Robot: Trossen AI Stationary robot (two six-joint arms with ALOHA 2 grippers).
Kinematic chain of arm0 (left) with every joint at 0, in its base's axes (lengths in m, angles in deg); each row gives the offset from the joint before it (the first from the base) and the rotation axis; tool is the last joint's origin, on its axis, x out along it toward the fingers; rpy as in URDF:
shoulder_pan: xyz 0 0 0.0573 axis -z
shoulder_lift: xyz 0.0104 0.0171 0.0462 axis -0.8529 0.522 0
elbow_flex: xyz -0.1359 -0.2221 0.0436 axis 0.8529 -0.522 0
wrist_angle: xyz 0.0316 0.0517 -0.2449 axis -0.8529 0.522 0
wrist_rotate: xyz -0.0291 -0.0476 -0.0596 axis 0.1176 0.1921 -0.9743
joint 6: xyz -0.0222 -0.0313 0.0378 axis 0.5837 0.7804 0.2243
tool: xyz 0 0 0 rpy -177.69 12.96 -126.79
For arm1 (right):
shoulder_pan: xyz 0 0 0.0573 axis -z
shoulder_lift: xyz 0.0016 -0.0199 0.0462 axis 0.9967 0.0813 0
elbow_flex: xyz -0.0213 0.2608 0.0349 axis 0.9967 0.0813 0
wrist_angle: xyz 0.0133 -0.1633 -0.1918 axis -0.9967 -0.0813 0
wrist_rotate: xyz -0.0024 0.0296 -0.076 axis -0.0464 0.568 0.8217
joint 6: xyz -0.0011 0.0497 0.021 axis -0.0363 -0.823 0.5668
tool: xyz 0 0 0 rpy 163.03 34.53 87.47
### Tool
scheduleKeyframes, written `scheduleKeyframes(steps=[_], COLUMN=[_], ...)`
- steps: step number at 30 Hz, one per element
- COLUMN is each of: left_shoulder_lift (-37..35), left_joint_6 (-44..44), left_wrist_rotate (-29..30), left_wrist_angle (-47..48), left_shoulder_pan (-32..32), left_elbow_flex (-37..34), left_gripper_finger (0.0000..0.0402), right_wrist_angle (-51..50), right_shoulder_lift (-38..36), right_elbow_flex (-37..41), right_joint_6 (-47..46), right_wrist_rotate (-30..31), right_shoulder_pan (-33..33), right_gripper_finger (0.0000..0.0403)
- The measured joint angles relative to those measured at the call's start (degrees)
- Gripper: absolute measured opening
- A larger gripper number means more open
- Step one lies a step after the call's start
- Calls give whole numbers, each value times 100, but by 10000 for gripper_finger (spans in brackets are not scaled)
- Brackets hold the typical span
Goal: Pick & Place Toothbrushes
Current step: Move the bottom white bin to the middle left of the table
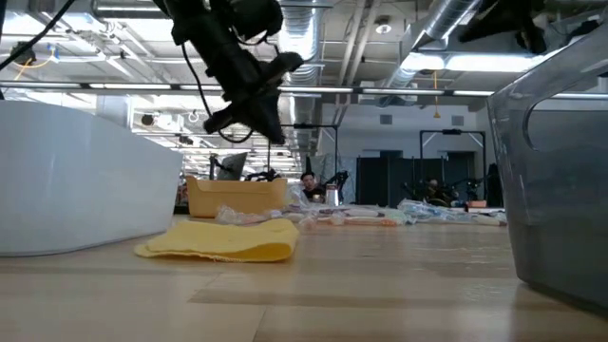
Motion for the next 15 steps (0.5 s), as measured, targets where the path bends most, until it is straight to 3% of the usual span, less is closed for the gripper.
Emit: scheduleKeyframes(steps=[7, 15], left_shoulder_lift=[-54, -54], left_joint_6=[154, 158], left_wrist_rotate=[-6, -145], left_wrist_angle=[-1093, -1186], left_shoulder_pan=[26, 63], left_elbow_flex=[4, 2], left_gripper_finger=[3, 6], right_wrist_angle=[7, 7], right_shoulder_lift=[430, 732], right_elbow_flex=[4, 4], right_joint_6=[-94, -91], right_wrist_rotate=[-296, -443], right_shoulder_pan=[407, 396], right_gripper_finger=[17, 17])
